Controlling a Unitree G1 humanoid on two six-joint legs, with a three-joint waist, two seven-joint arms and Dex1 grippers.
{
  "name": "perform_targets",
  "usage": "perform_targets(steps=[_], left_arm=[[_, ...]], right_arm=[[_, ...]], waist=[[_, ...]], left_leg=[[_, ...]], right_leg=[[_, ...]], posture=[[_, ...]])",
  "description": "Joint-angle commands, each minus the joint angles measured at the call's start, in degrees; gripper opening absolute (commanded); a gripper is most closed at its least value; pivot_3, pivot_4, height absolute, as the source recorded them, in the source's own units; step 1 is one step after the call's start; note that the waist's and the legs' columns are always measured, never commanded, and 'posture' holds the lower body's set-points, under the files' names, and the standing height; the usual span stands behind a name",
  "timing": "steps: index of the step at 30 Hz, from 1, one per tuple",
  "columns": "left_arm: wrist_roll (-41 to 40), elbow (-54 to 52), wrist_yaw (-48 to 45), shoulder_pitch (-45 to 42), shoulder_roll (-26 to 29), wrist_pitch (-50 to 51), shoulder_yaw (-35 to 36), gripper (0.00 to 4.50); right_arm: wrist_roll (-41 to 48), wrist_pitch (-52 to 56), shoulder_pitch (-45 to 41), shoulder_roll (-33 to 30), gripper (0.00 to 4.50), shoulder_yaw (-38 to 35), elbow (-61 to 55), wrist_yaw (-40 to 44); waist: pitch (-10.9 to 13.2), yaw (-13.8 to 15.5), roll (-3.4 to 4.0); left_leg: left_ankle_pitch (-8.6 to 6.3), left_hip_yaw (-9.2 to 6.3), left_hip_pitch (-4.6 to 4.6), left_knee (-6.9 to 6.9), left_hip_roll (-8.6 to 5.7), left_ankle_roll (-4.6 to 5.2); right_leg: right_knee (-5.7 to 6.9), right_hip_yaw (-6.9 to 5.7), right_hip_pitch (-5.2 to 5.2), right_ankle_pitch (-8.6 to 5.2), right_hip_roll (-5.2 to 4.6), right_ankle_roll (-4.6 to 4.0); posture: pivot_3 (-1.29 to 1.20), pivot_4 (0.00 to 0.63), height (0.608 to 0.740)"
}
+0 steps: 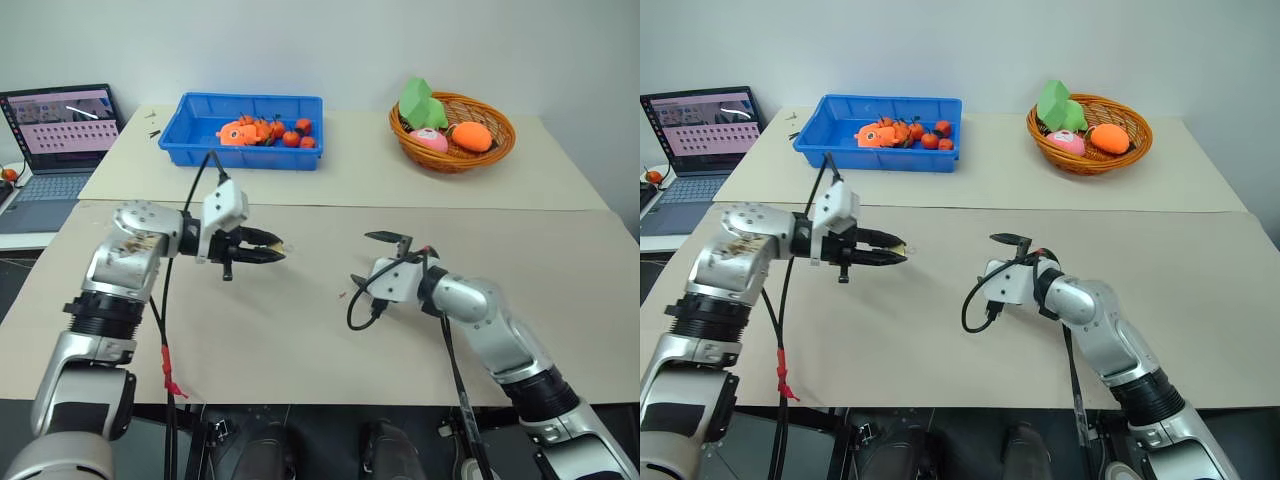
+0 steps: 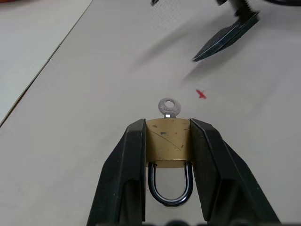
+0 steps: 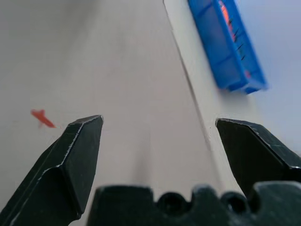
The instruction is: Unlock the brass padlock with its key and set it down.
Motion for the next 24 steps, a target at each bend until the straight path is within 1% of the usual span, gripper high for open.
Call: perform_targets(steps=[1,3,5,9,12,16,20,24], left_arm=[[-5.1,-7.2,1.3,0.1,1.5,6.3,3.6,0.85],[-5.8,-8.8,1.8,0.6,1.8,7.6,3.6,0.85],[-6.1,-9.6,1.6,1.1,2.1,8.1,3.1,0.85],[-6.7,-10.1,1.2,1.0,2.2,8.4,2.0,0.85],[-6.5,-10.1,1.0,0.7,1.8,8.2,1.4,0.85],[-6.6,-10.2,0.4,0.4,1.2,7.8,0.4,0.85],[-6.3,-10.5,0.0,0.2,0.2,7.0,-1.3,0.85],[-6.6,-10.1,-0.4,-0.8,-1.1,6.8,-2.1,0.85]], right_arm=[[-9.3,-9.0,2.5,-0.9,4.50,0.7,-7.1,-8.1],[-12.7,-12.9,3.5,-1.5,4.50,0.7,-8.3,-11.0],[-14.2,-17.3,3.7,-2.3,4.50,0.5,-8.2,-12.9],[-12.0,-24.5,1.5,-2.5,4.50,0.0,-5.4,-14.5],[-11.9,-29.1,-2.5,-3.3,4.50,0.0,-1.4,-14.4],[-11.5,-33.3,-6.9,-3.0,4.50,1.3,2.6,-13.3],[-13.7,-36.9,-10.2,-2.1,4.50,2.6,6.3,-13.9],[-15.5,-39.0,-11.6,-1.3,4.50,3.5,8.4,-14.5]], waist=[[0.0,0.0,0.00],[0.0,-0.1,0.00],[0.0,-0.1,0.00],[0.0,-0.2,-0.02],[0.0,-0.4,-0.02],[0.0,-0.4,-0.03],[0.0,-0.3,-0.03],[0.0,-0.3,-0.03]], left_leg=[[0.00,0.00,0.00,0.00,0.00,-0.01],[0.00,-0.02,0.01,-0.01,0.00,-0.02],[0.00,0.00,0.03,0.00,0.00,-0.04],[0.05,0.01,0.07,0.05,0.01,-0.11],[0.06,0.02,0.09,0.10,0.02,-0.12],[0.06,0.01,0.08,0.10,0.03,-0.12],[0.06,0.02,0.07,0.08,0.02,-0.11],[0.06,0.02,0.06,0.09,0.02,-0.11]], right_leg=[[0.01,0.00,0.00,-0.05,0.00,0.06],[0.01,0.00,0.01,-0.28,0.00,0.39],[0.03,0.02,0.04,-0.30,0.00,0.41],[0.08,0.02,0.06,-0.32,0.01,0.44],[0.14,0.05,0.05,-0.32,0.01,0.42],[0.11,0.05,0.04,-0.33,0.04,0.39],[0.10,0.04,0.05,-0.31,0.04,0.34],[0.10,0.03,0.05,-0.30,0.04,0.34]], posture=[[0.00,0.150,0.684],[0.00,0.150,0.684],[0.00,0.150,0.684],[0.00,0.150,0.684],[0.00,0.150,0.684],[0.00,0.150,0.684],[0.00,0.150,0.684],[0.00,0.150,0.684]])
